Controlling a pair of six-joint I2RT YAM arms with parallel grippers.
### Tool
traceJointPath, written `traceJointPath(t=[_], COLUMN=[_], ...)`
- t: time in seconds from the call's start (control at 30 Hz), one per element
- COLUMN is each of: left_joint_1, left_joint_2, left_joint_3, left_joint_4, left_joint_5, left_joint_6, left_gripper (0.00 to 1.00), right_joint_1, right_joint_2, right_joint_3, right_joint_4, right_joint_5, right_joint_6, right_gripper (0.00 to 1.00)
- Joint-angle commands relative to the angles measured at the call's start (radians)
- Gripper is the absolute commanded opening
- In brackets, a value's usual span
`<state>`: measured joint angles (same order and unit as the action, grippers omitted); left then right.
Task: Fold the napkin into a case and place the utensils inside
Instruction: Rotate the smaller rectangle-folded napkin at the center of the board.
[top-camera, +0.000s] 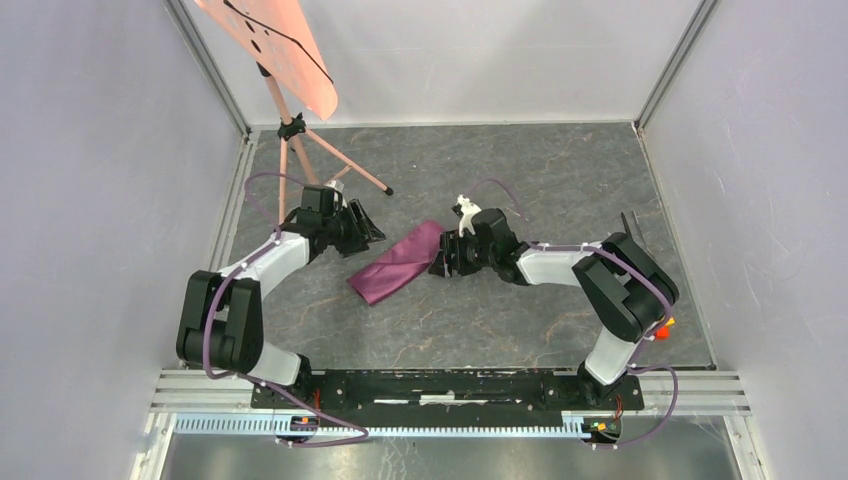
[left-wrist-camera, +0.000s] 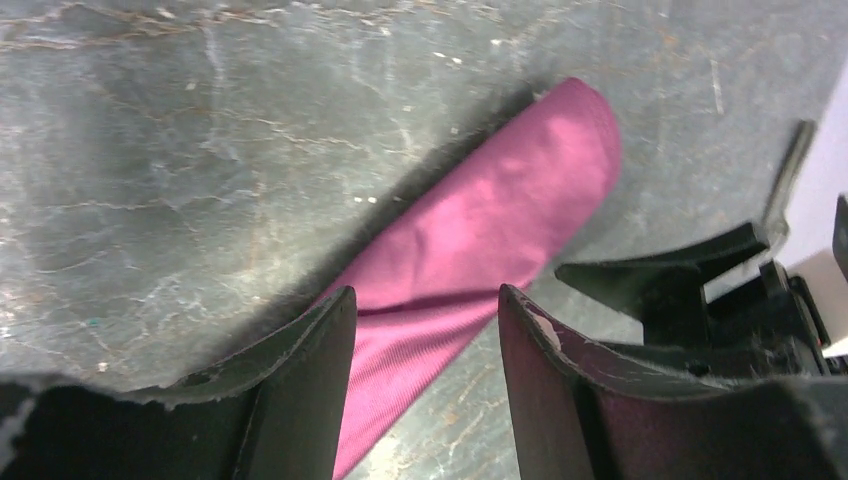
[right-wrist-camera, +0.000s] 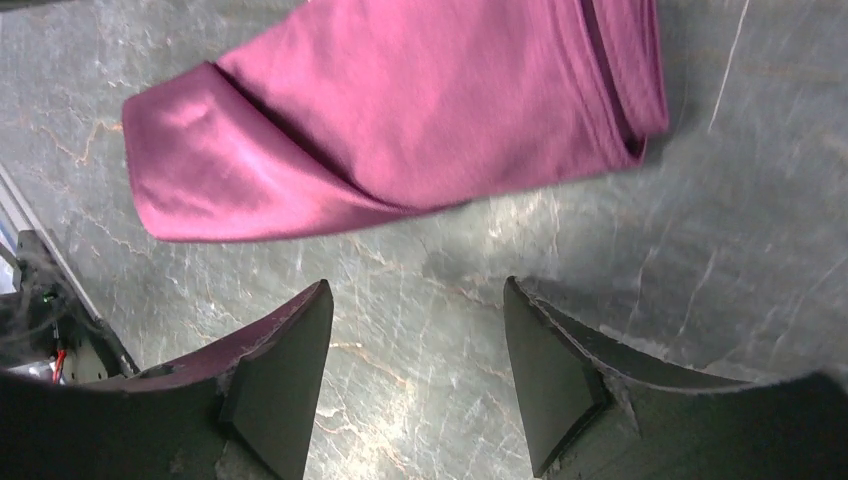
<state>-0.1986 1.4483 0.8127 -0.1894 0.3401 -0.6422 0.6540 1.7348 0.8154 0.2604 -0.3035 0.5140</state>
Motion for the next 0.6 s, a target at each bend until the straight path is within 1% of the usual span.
traceJointPath(t=[0.0,0.17,0.3,0.37,0.4,0.43,0.5,0.57], left_joint_1=[-0.001,-0.002,-0.002,-0.006,-0.005,-0.005,-0.006,-0.005], left_joint_2=[0.042,0.031,-0.063,-0.158,-0.215,-0.290,-0.453,-0.599], left_joint_3=[-0.042,-0.171,-0.310,-0.388,-0.431,-0.457,-0.484,-0.488], left_joint_4=[0.038,0.128,0.181,0.182,0.156,0.119,-0.003,-0.091], left_joint_5=[-0.091,-0.061,-0.044,-0.037,-0.047,-0.071,-0.136,-0.165], left_joint_6=[0.027,-0.021,-0.107,-0.155,-0.176,-0.190,-0.210,-0.219], left_gripper=[0.62,0.60,0.57,0.56,0.56,0.57,0.59,0.62], right_joint_1=[-0.005,-0.010,-0.005,0.010,0.019,0.028,0.051,0.068], right_joint_2=[0.013,0.111,0.212,0.247,0.260,0.266,0.274,0.283], right_joint_3=[-0.043,0.044,0.167,0.217,0.239,0.250,0.258,0.272], right_joint_4=[0.128,0.148,0.142,0.128,0.120,0.118,0.137,0.139], right_joint_5=[-0.069,-0.110,-0.197,-0.217,-0.226,-0.233,-0.245,-0.249], right_joint_6=[0.090,0.091,0.065,0.049,0.042,0.045,0.057,0.061], right_gripper=[0.69,0.68,0.64,0.63,0.62,0.62,0.63,0.63])
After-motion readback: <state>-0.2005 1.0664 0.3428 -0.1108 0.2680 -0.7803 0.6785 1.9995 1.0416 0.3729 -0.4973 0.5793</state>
